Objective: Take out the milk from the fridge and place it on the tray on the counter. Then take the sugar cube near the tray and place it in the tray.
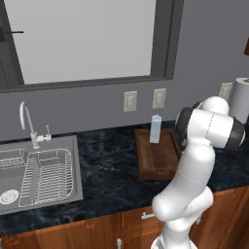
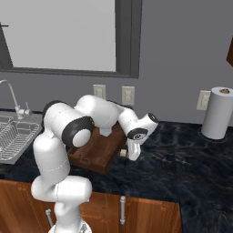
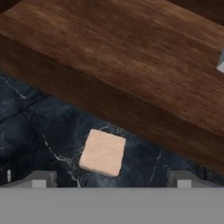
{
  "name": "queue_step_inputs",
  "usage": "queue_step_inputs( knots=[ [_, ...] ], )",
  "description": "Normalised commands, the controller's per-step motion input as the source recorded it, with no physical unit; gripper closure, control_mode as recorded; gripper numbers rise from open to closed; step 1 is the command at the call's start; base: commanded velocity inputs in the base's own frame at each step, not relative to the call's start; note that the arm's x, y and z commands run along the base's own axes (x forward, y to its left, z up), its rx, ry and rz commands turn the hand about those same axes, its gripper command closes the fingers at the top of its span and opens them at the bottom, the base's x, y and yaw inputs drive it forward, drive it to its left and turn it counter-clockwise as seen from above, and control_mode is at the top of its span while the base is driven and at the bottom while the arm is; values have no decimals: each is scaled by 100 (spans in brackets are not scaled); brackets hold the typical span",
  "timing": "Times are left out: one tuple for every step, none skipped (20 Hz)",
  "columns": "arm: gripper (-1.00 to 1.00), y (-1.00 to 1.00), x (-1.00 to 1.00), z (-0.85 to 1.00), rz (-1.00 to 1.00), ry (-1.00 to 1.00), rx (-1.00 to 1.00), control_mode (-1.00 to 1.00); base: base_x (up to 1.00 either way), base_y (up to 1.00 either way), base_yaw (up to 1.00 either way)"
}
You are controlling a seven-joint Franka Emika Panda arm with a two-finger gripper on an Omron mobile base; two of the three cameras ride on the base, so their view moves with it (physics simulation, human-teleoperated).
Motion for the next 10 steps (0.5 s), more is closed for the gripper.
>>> queue_step_inputs(
  knots=[
    [-100, 0, 0, 0, -15, 0, 0, -100, 0, 0, 0],
    [-100, 0, 0, 0, -14, 2, 0, -100, 0, 0, 0],
    [-100, 0, 0, 0, -8, 6, 0, -100, 0, 0, 0],
    [-100, 0, 0, 0, -1, 7, 0, -100, 0, 0, 0],
    [-100, 0, 0, 0, 0, 4, 0, -100, 0, 0, 0],
    [-100, 0, 0, 0, -1, 3, 0, -100, 0, 0, 0],
    [-100, 0, 0, 0, -1, 1, 0, -100, 0, 0, 0],
    [-100, 2, 0, 0, -1, 3, 0, -100, 0, 0, 0],
    [-100, 5, 0, 0, -2, 5, 0, -100, 0, 0, 0],
    [-100, 9, 0, 0, -2, 7, 0, -100, 0, 0, 0]
  ],
)
